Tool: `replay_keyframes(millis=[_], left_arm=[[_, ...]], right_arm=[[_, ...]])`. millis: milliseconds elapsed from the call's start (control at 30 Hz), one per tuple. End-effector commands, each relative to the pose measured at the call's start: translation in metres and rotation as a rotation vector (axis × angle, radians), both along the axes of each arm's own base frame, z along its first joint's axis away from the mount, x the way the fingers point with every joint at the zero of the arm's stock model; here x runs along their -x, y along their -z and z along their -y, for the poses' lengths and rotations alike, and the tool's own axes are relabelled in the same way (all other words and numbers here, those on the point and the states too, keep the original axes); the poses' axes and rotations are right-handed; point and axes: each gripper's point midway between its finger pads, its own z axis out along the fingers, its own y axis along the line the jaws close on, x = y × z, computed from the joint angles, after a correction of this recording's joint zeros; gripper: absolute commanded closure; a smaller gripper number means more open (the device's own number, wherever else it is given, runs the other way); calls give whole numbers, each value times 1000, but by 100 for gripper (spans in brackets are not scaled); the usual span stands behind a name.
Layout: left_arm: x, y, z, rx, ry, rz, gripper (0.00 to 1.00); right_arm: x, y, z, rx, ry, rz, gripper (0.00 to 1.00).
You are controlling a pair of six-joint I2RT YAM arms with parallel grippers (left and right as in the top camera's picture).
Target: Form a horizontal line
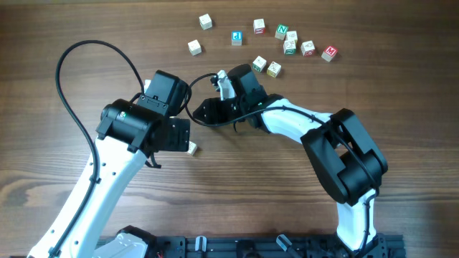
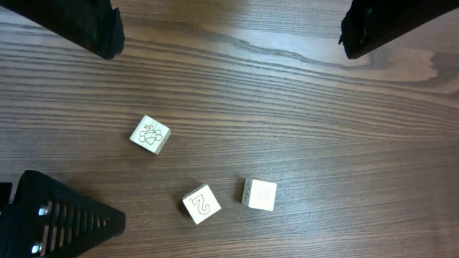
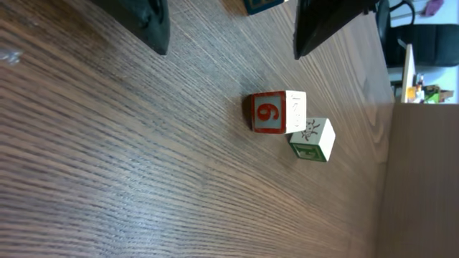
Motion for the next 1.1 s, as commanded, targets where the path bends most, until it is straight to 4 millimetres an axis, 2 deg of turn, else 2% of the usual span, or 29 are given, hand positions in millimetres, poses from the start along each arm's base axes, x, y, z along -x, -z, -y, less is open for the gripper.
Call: replay_keyframes(millis=[0, 100, 200, 333, 400, 433, 533, 600, 667, 700, 767, 800, 867, 933, 967, 1067], left_arm=[[0, 0, -2, -9, -9, 7, 0], [0, 0, -2, -9, -9, 7, 0], [0, 0, -2, -9, -9, 7, 0], [-1, -1, -2, -11, -7, 8, 0], [-26, -13, -11, -106, 43, 118, 0], [-33, -16, -9, -99, 38, 152, 0], [-35, -17, -8, -95, 37, 164, 0], [-34, -14, -1, -52, 50, 149, 0], [-40, -17, 5, -26, 49, 179, 0], [-42, -15, 14, 25, 64, 178, 0], [-37, -11, 32, 126, 99, 144, 0], [-37, -11, 36, 147, 111, 142, 0], [-42, -13, 26, 105, 76, 167, 0], [-48, -18, 2, 75, -98, 224, 0], [-50, -23, -23, 53, -264, 274, 0], [-46, -35, -52, 140, -455, 328, 0]], right_arm=[[-8, 3, 11, 14, 32, -14, 33], [-14, -7, 41, 48, 99, -81, 33], [-9, -10, 64, 89, 142, -160, 33], [-6, -7, 68, 93, 198, -245, 30], [-3, -6, 69, 101, 207, -269, 29], [-2, -5, 70, 105, 208, -276, 29], [0, -3, 71, 112, 208, -287, 28], [0, -3, 71, 112, 209, -287, 28], [0, -3, 71, 113, 208, -287, 28], [0, -3, 71, 112, 209, -286, 28], [-1, -3, 72, 118, 214, -282, 7], [-2, -2, 73, 125, 222, -275, 0], [-3, -1, 74, 133, 229, -270, 0], [-3, -1, 74, 132, 234, -277, 0], [-3, -1, 74, 131, 243, -287, 0], [-2, 0, 73, 132, 241, -290, 0]])
